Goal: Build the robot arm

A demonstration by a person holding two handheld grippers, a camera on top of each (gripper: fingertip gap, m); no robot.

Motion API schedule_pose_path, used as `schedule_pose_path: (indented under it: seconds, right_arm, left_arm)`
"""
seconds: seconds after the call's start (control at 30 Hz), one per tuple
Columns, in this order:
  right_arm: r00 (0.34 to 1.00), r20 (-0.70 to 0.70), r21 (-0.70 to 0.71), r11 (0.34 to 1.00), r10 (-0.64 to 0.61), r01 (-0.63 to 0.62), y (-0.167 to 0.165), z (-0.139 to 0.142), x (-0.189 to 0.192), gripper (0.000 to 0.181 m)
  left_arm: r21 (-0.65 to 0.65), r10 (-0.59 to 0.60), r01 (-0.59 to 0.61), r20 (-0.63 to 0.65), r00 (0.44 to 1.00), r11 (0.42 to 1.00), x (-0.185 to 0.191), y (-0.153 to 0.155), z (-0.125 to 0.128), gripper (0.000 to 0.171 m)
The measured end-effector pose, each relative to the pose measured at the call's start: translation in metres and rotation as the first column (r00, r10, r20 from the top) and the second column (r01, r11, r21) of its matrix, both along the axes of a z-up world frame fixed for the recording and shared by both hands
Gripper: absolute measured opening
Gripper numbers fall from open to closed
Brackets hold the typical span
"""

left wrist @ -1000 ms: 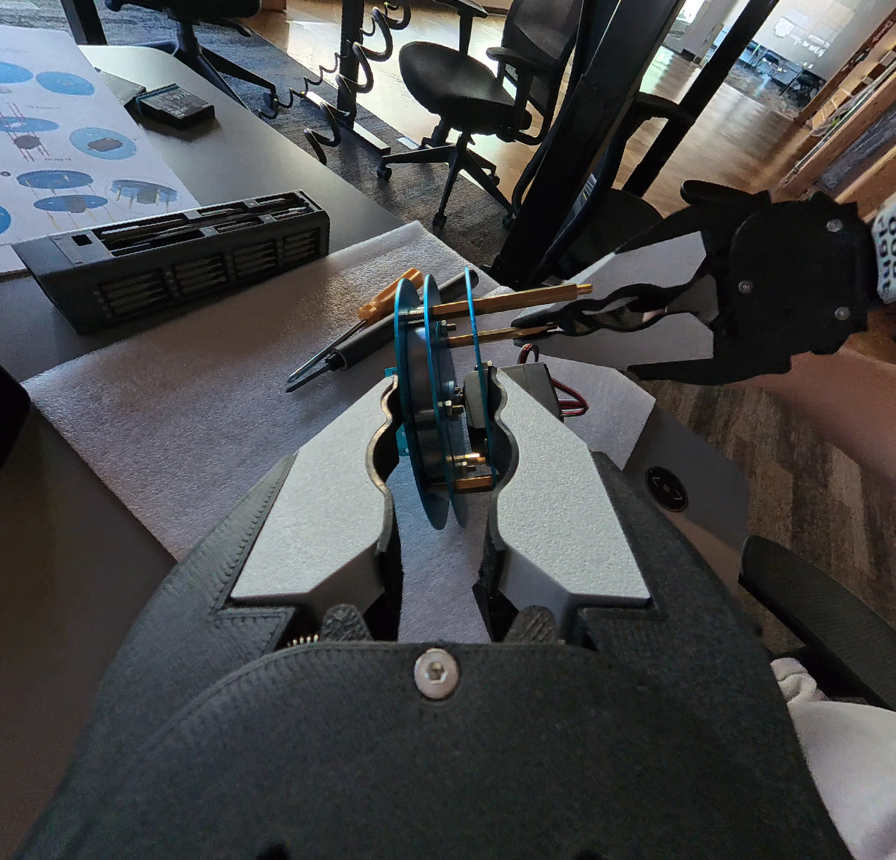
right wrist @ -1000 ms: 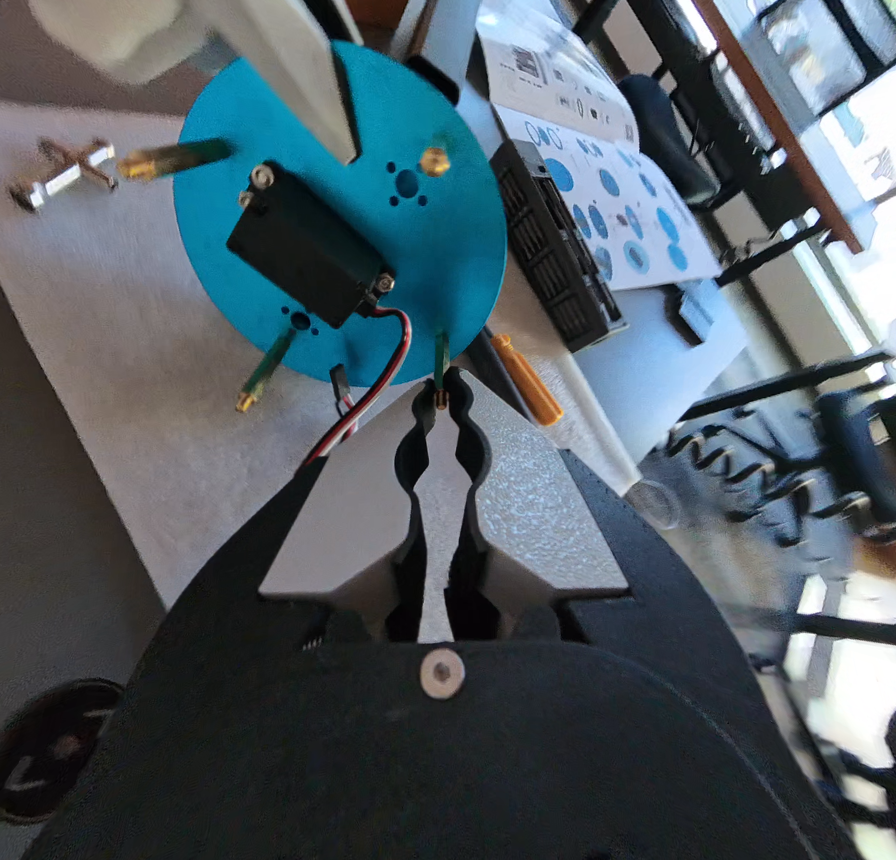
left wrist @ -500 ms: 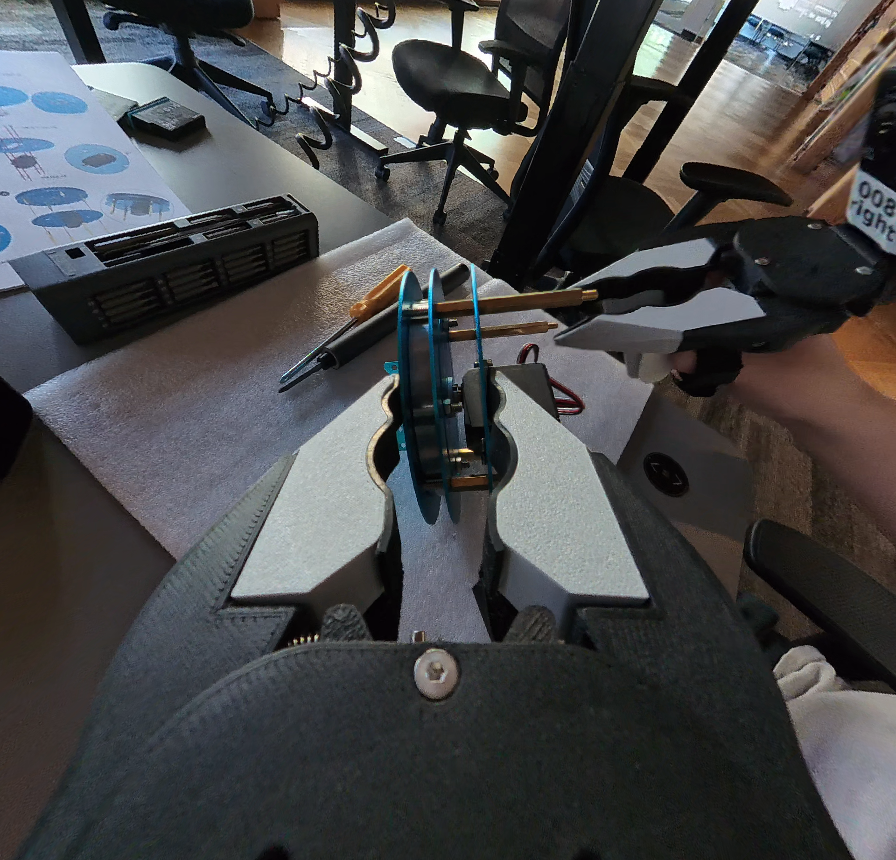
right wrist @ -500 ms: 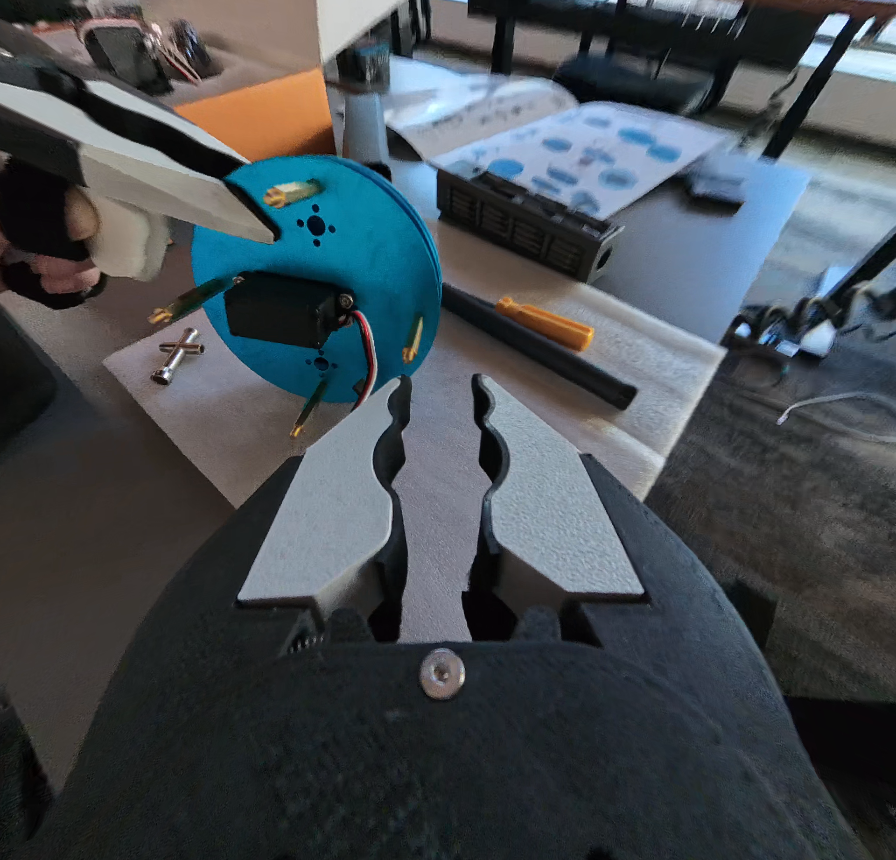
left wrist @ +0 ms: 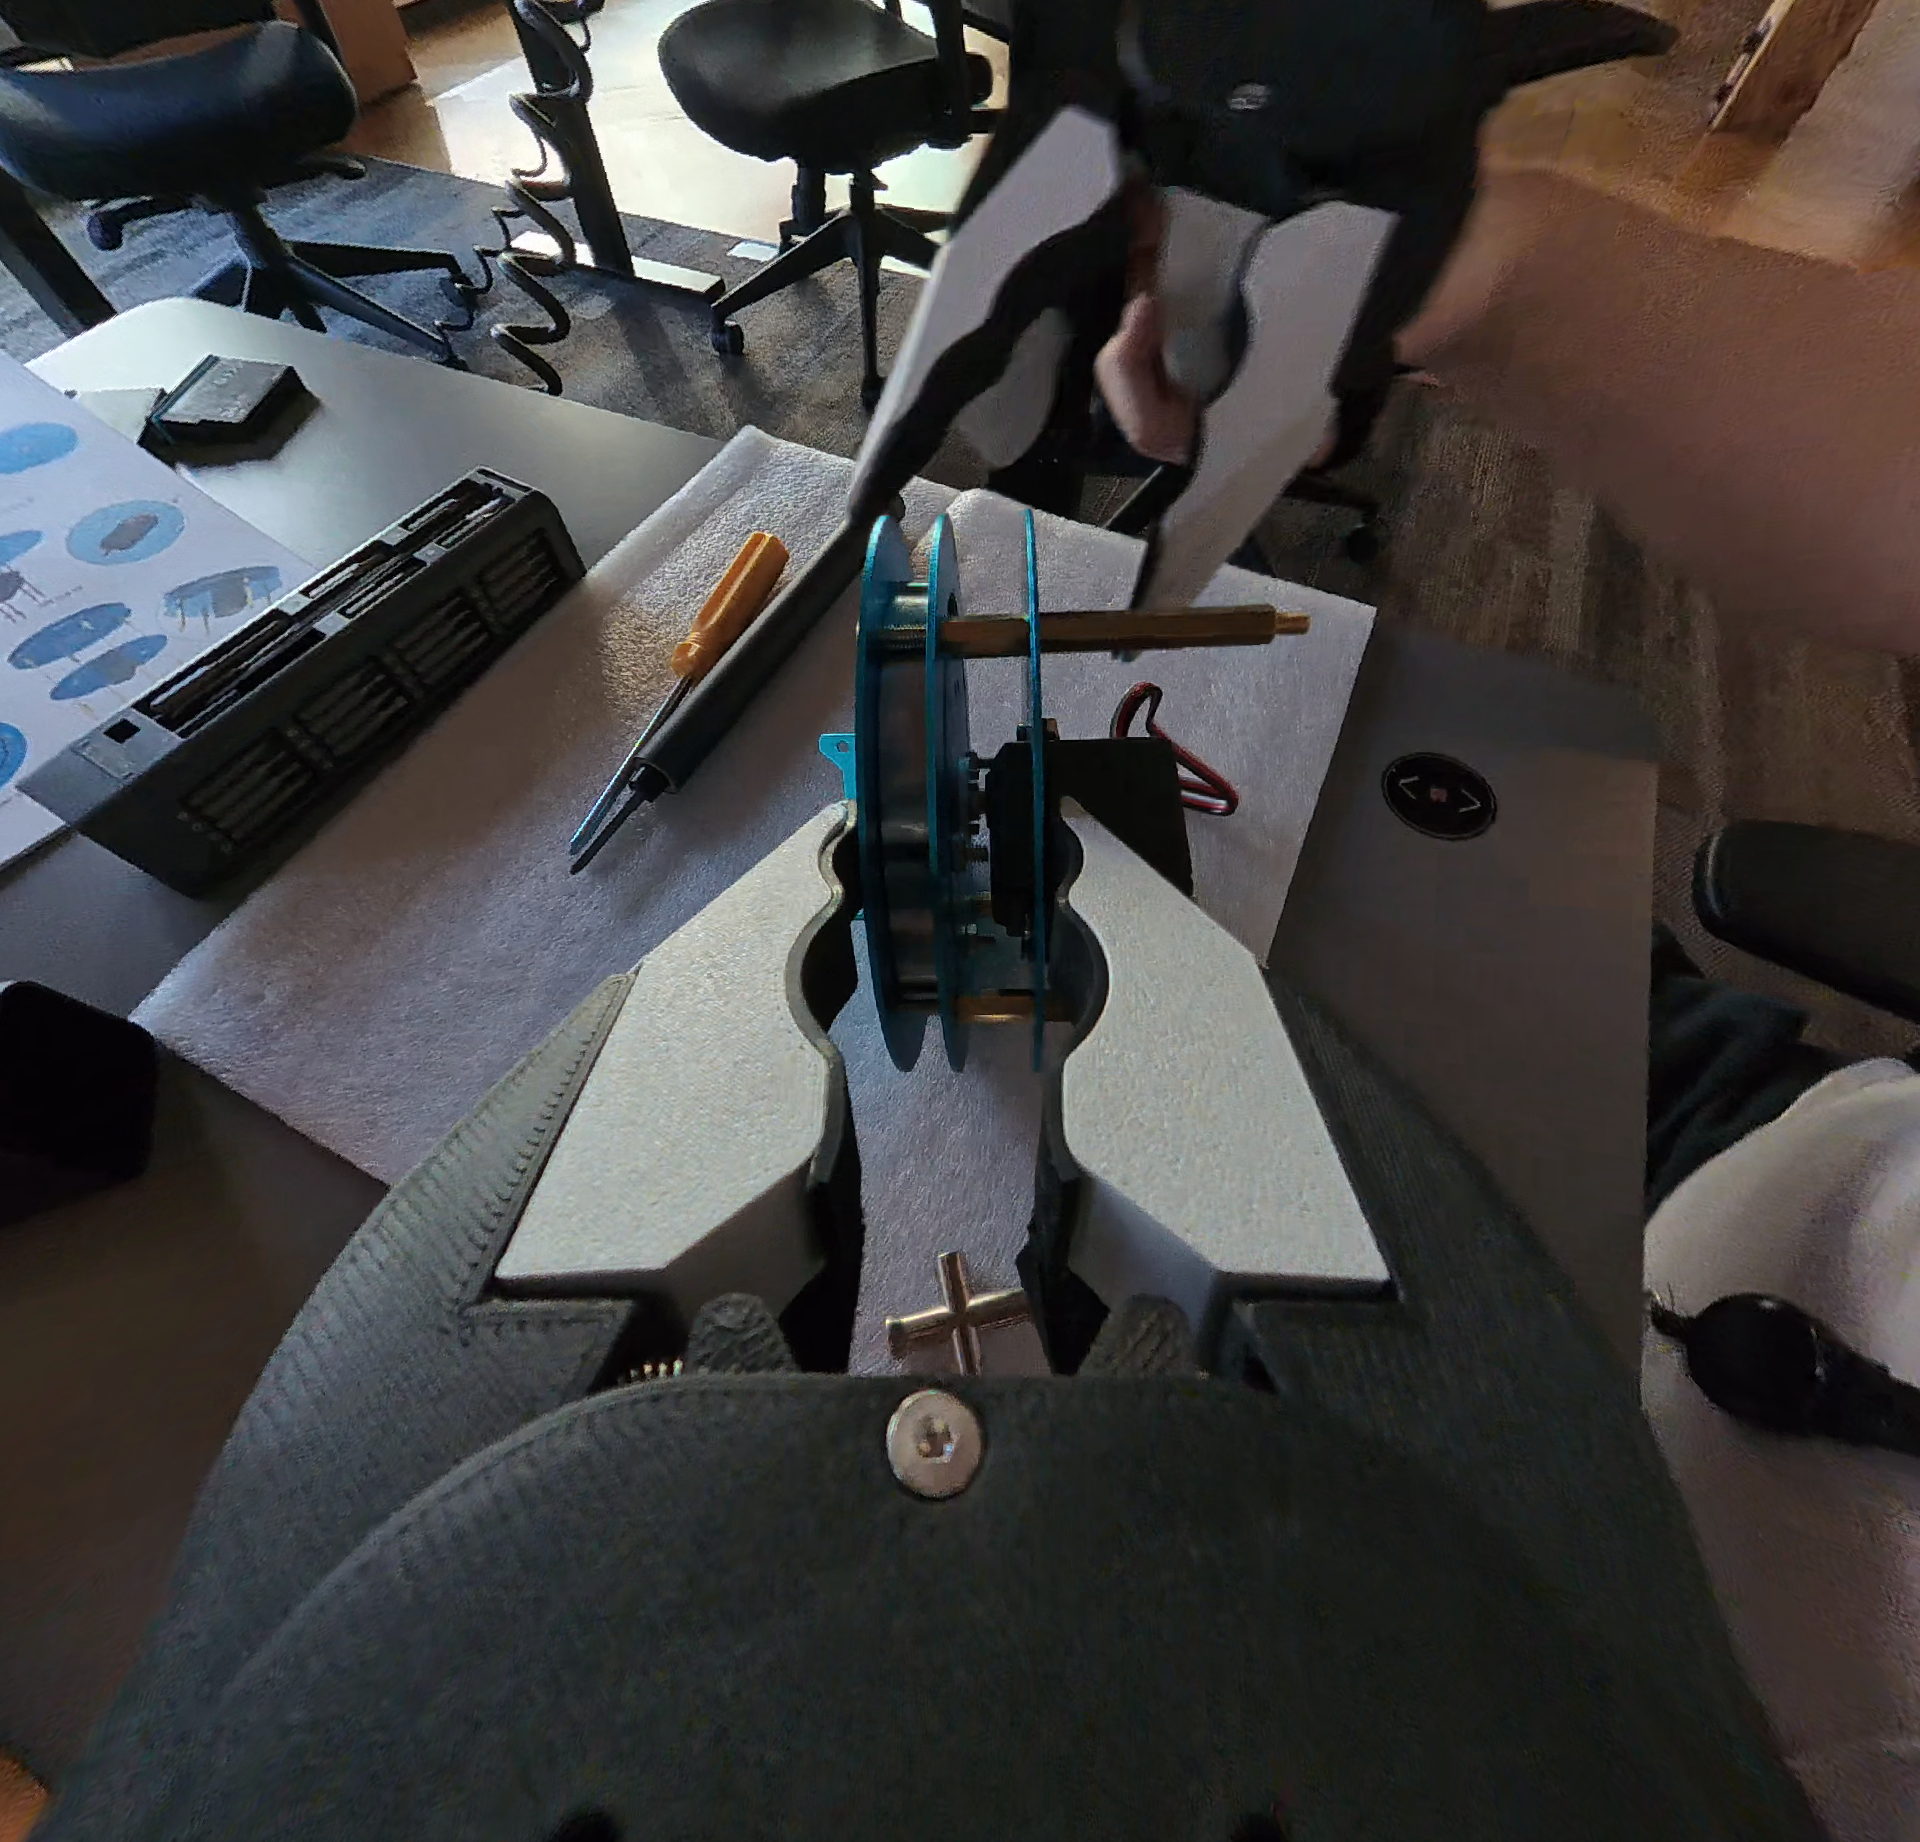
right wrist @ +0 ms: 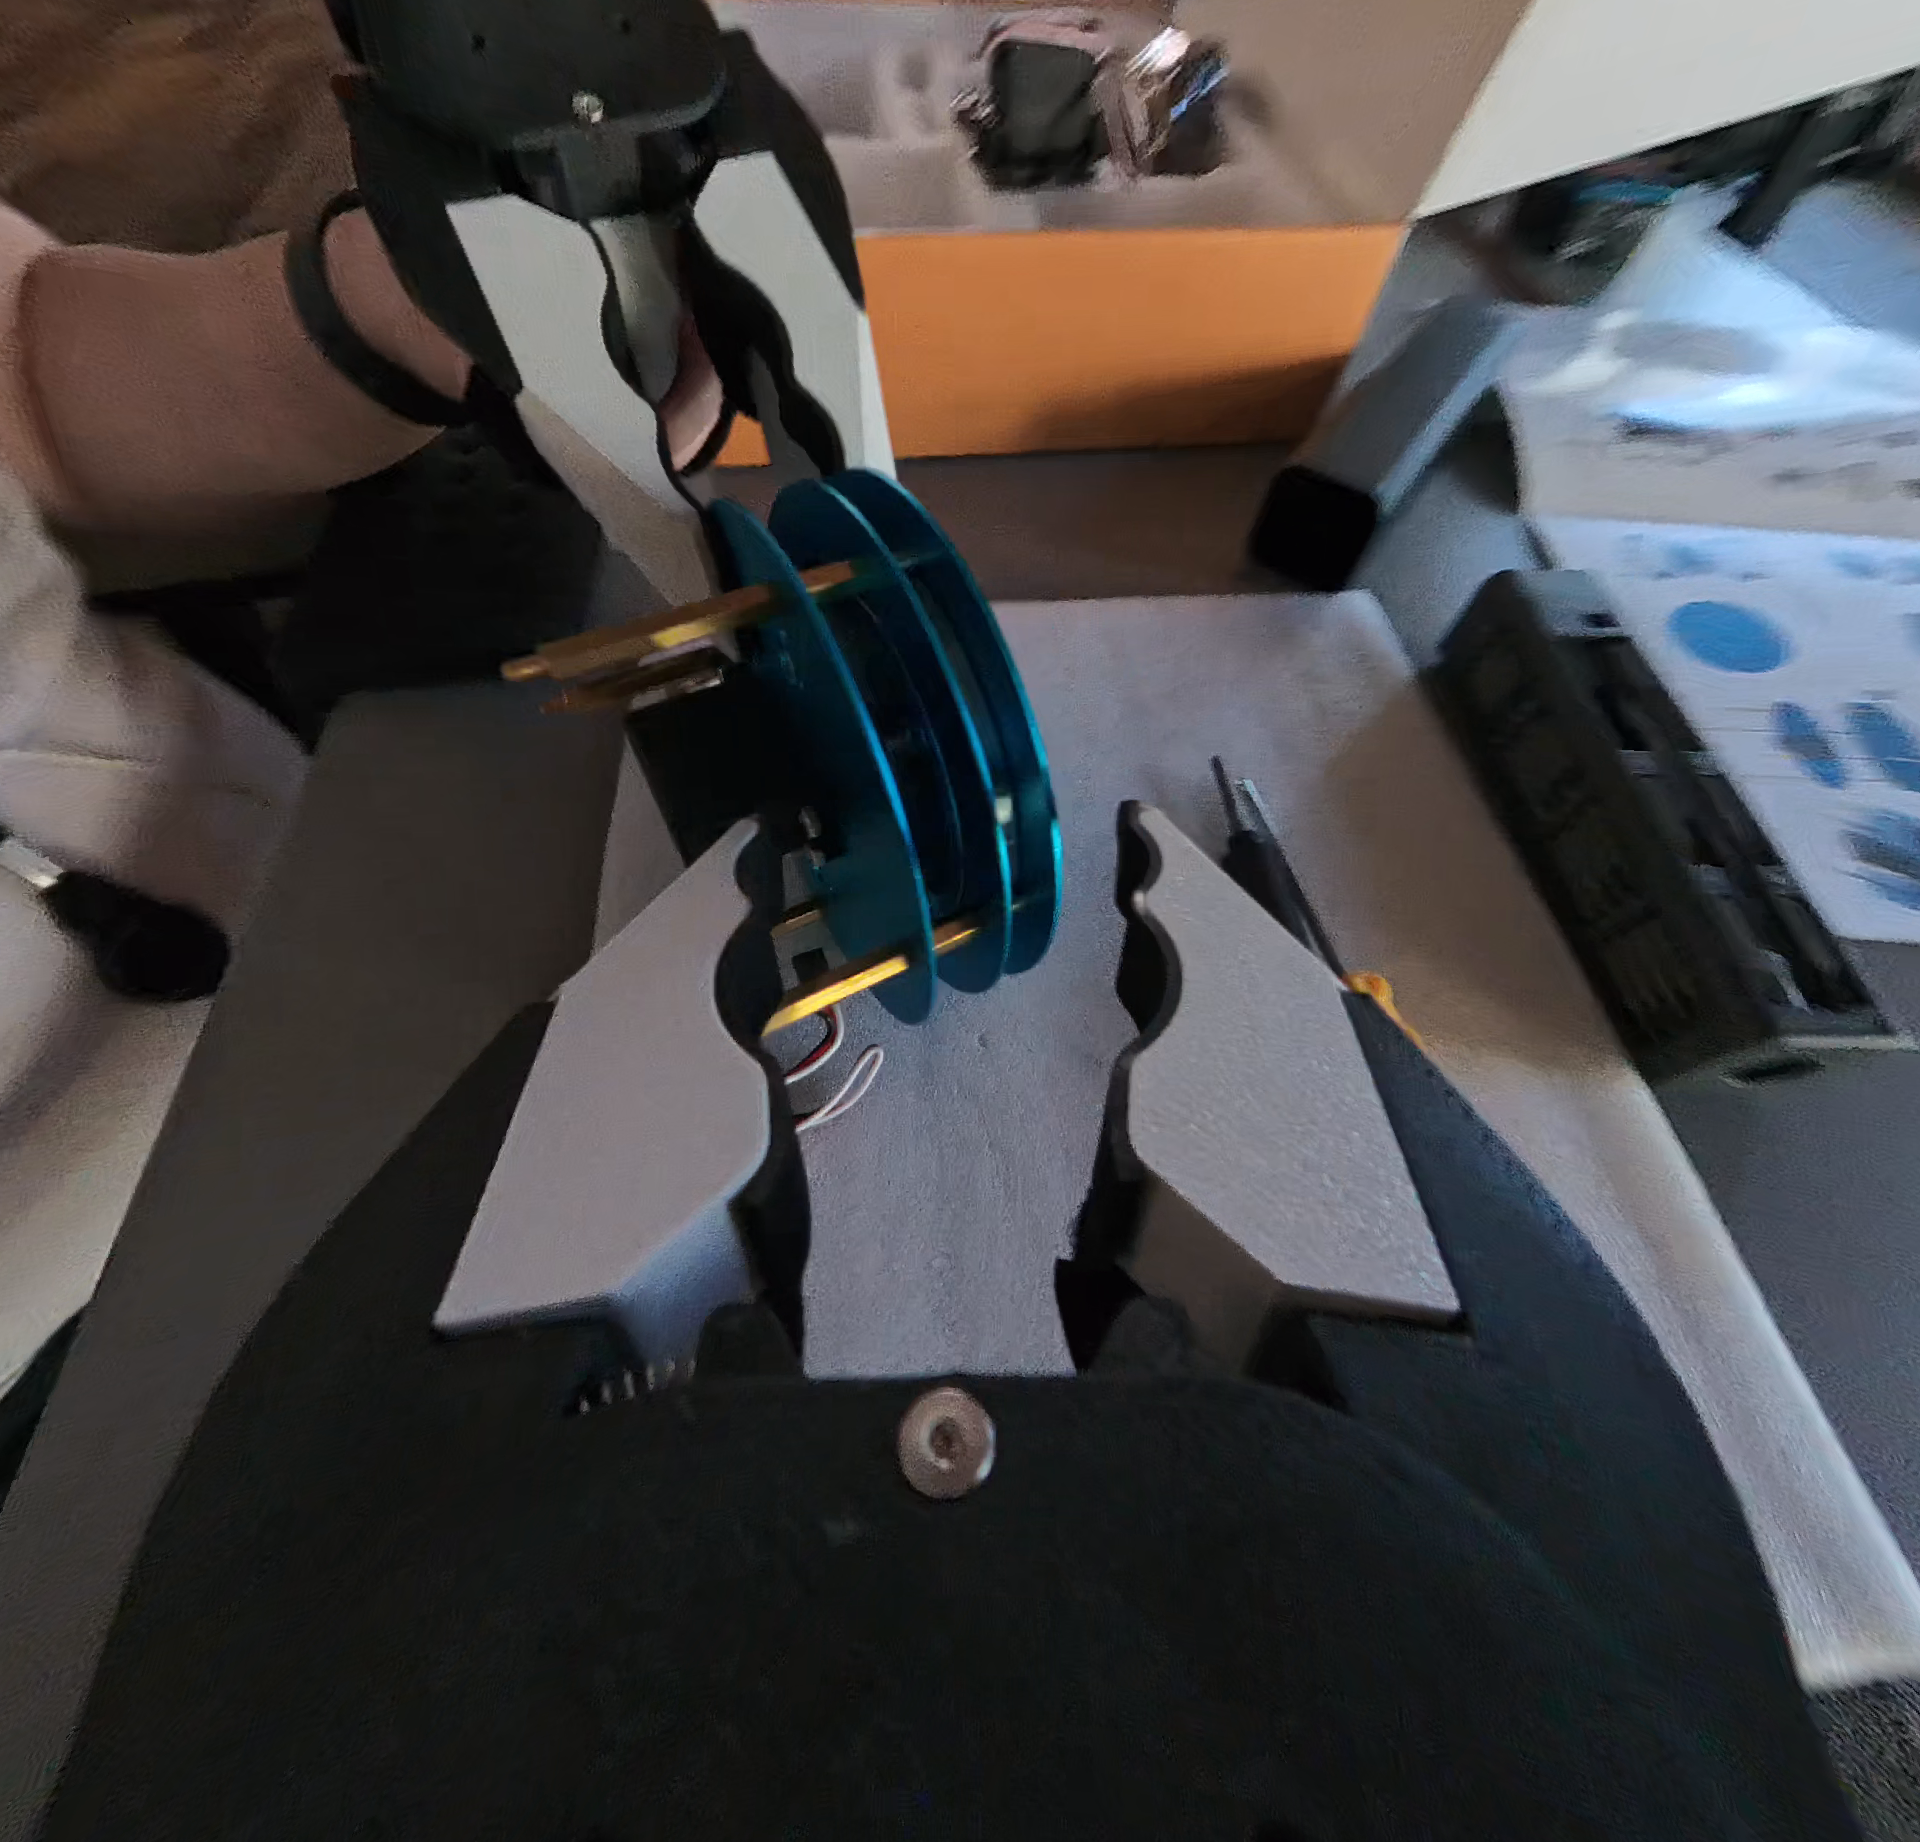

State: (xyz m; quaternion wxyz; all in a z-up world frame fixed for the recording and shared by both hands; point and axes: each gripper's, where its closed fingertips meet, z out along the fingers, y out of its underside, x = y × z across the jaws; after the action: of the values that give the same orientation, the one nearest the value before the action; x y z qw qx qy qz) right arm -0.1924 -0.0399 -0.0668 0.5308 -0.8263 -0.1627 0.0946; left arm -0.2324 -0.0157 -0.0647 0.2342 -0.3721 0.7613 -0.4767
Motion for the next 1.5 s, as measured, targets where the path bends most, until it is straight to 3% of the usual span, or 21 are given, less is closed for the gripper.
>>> schedule_pose_path:
  seconds: [0.1, 0.2, 0.3, 0.5, 0.57, 0.67, 0.77, 0.83, 0.97, 1.03, 1.13, 1.27, 1.4, 1.5]
  right_arm:
    - [0.986, -0.071, -0.087, 0.984, 0.149, -0.155, 0.008, -0.01, -0.008, 0.042]
    - [0.974, -0.052, -0.106, 0.969, 0.22, -0.225, 0.009, -0.015, -0.015, 0.037]
    - [0.972, 0.021, -0.088, 0.969, 0.233, -0.23, 0.008, -0.014, -0.019, 0.035]
    - [0.969, 0.17, -0.13, 0.979, 0.181, -0.16, -0.001, -0.007, -0.02, 0.034]
    - [0.981, 0.105, -0.138, 0.979, 0.165, -0.15, -0.001, -0.004, -0.016, 0.034]
    - [0.979, -0.134, -0.16, 0.971, 0.156, -0.177, 0.0, -0.001, -0.013, 0.035]
    - [0.91, -0.395, -0.228, 0.946, 0.128, -0.232, 0.001, -0.006, -0.013, 0.034]
    - [0.848, -0.521, -0.286, 0.918, 0.094, -0.277, 0.002, -0.017, -0.011, 0.033]
    - [0.79, -0.606, -0.308, 0.887, 0.096, -0.344, 0.007, -0.027, -0.005, 0.033]
    - [0.771, -0.63, -0.326, 0.87, 0.092, -0.37, 0.01, -0.03, -0.003, 0.033]
    - [0.732, -0.677, -0.339, 0.849, 0.078, -0.404, 0.018, -0.035, 0.0, 0.032]
    - [0.665, -0.747, -0.373, 0.815, 0.021, -0.444, 0.031, -0.043, 0.003, 0.033]
    - [0.606, -0.785, -0.472, 0.759, -0.129, -0.449, 0.037, -0.05, 0.005, 0.034]
    - [0.669, -0.732, -0.519, 0.743, -0.131, -0.423, 0.036, -0.052, 0.008, 0.038]
  left_arm:
    - [-0.008, -0.017, 0.017, 0.013, 1.0, 1.0, -0.003, 0.001, -0.001, 0.032]
    - [-0.003, -0.033, 0.034, 0.031, 0.999, 0.999, -0.006, 0.001, -0.002, 0.031]
    - [0.014, -0.046, 0.045, 0.034, 0.998, 0.999, -0.01, 0.001, -0.004, 0.032]
    - [0.193, -0.107, 0.1, 0.023, 0.994, 0.976, -0.012, -0.002, -0.007, 0.031]
    - [0.137, -0.104, 0.102, 0.009, 0.995, 0.985, -0.008, -0.002, -0.003, 0.032]
    - [-0.08, -0.098, 0.094, -0.047, 0.994, 0.992, 0.001, -0.002, 0.01, 0.032]
    - [-0.322, -0.116, 0.042, -0.214, 0.97, 0.946, 0.007, 0.001, 0.012, 0.032]
    - [-0.413, -0.139, -0.007, -0.324, 0.936, 0.911, 0.011, 0.004, 0.002, 0.031]
    - [-0.506, -0.163, -0.057, -0.381, 0.91, 0.861, 0.019, 0.011, -0.008, 0.031]
    - [-0.533, -0.133, -0.092, -0.37, 0.92, 0.841, 0.024, 0.017, -0.003, 0.038]
    - [-0.486, 0.015, -0.182, -0.327, 0.945, 0.854, 0.034, 0.037, 0.006, 0.053]
    - [-0.408, 0.187, -0.257, -0.205, 0.961, 0.876, 0.041, 0.057, 0.022, 0.055]
    - [-0.361, 0.234, -0.289, -0.19, 0.954, 0.887, 0.044, 0.064, 0.014, 0.052]
    - [-0.388, 0.243, -0.283, -0.15, 0.958, 0.877, 0.045, 0.067, 0.017, 0.047]
